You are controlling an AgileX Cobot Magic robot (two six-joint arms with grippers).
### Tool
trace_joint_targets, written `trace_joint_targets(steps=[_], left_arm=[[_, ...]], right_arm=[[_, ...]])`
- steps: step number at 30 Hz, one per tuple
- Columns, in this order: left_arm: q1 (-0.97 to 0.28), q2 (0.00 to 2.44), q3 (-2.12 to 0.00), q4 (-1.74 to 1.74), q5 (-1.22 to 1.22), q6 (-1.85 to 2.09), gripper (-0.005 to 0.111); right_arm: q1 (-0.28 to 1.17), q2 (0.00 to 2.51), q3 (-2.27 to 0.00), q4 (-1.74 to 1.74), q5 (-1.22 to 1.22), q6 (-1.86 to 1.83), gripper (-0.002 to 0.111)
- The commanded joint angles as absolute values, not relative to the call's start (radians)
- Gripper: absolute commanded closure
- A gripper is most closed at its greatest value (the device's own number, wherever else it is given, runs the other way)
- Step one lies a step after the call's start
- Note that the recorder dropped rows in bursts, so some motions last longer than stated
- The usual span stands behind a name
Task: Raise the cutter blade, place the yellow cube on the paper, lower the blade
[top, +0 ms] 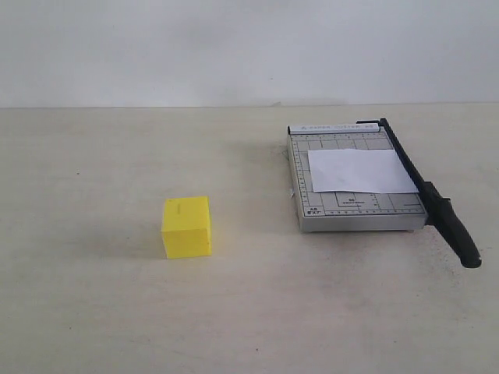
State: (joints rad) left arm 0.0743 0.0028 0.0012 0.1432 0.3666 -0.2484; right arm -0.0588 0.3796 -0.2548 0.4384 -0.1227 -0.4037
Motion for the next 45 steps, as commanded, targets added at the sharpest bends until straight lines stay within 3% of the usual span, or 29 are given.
trace_joint_targets(steps=[1, 4, 9, 11, 15, 17, 24, 31, 35, 41, 45], left_arm=[[0.069, 0.000, 0.000, 0.142, 0.366, -0.251, 0.102], [0.069, 0.000, 0.000, 0.142, 0.366, -0.251, 0.102], [0.069, 0.000, 0.000, 0.142, 0.366, -0.251, 0.102], [0.069, 0.000, 0.000, 0.142, 0.366, -0.251, 0.102], [0.069, 0.000, 0.000, 0.142, 0.366, -0.251, 0.102], [0.069, 0.000, 0.000, 0.142, 0.366, -0.251, 0.102], [0.069, 0.000, 0.000, 0.142, 0.366, -0.251, 0.102], [0.069, 0.000, 0.000, 0.142, 0.366, -0.251, 0.102], [0.069, 0.000, 0.000, 0.142, 0.366, -0.251, 0.102], [0.069, 0.000, 0.000, 0.142, 0.366, -0.251, 0.102], [0.069, 0.000, 0.000, 0.142, 0.366, -0.251, 0.102]], right_arm=[[-0.060, 0.764, -0.404, 0.415, 0.163, -0.515, 0.109], [-0.060, 1.015, -0.544, 0.404, 0.410, -0.515, 0.109], [-0.060, 1.207, -0.645, 0.367, 0.497, -0.515, 0.102], [-0.060, 1.239, -0.658, 0.367, 0.488, -0.517, 0.090], [-0.060, 1.287, -0.662, 0.376, 0.450, -0.537, 0.054], [-0.060, 1.310, -0.662, 0.393, 0.412, -0.527, 0.045], [-0.060, 1.407, -0.662, 0.503, 0.257, -0.510, 0.049], [-0.055, 1.408, -0.626, 0.773, 0.165, -0.790, 0.049], [0.143, 1.215, -0.456, 1.027, -0.052, -1.075, 0.049], [0.311, 1.137, -0.213, 1.012, -0.525, -0.657, 0.049], [0.311, 1.282, -0.213, 0.614, -0.575, -0.563, 0.049]])
